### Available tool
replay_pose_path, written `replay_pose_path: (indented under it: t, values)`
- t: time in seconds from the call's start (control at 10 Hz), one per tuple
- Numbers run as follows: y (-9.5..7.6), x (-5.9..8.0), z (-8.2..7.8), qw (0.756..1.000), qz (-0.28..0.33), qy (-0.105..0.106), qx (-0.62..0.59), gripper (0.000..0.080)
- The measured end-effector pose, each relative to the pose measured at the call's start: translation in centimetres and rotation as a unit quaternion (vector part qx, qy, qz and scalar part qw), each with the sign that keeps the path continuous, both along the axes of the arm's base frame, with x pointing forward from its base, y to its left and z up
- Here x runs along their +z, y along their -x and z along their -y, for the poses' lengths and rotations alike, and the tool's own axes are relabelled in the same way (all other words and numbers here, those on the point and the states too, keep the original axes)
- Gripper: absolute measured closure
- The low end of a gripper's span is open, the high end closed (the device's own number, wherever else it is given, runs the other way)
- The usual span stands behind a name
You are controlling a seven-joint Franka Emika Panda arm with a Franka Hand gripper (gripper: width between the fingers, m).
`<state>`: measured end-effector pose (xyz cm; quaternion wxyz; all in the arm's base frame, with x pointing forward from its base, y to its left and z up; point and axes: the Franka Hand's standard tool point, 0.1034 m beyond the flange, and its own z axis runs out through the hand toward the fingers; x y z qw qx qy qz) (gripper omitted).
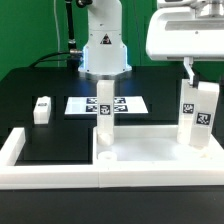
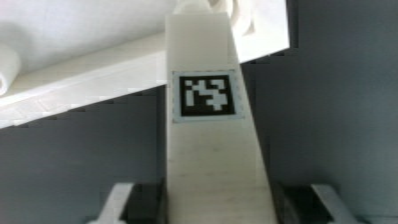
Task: Assemble desk
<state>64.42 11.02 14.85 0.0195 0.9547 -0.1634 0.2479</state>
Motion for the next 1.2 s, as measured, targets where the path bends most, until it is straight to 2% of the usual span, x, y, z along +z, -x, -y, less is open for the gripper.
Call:
replay_pose_path:
  t: [0.7, 1.2]
  values:
    - [0.7, -1.1, -0.8, 1.0, -0.005, 0.007, 0.012, 0.0512]
    - [0.5, -1.2, -0.7, 1.0, 0.021, 0.009, 0.022, 0.0512]
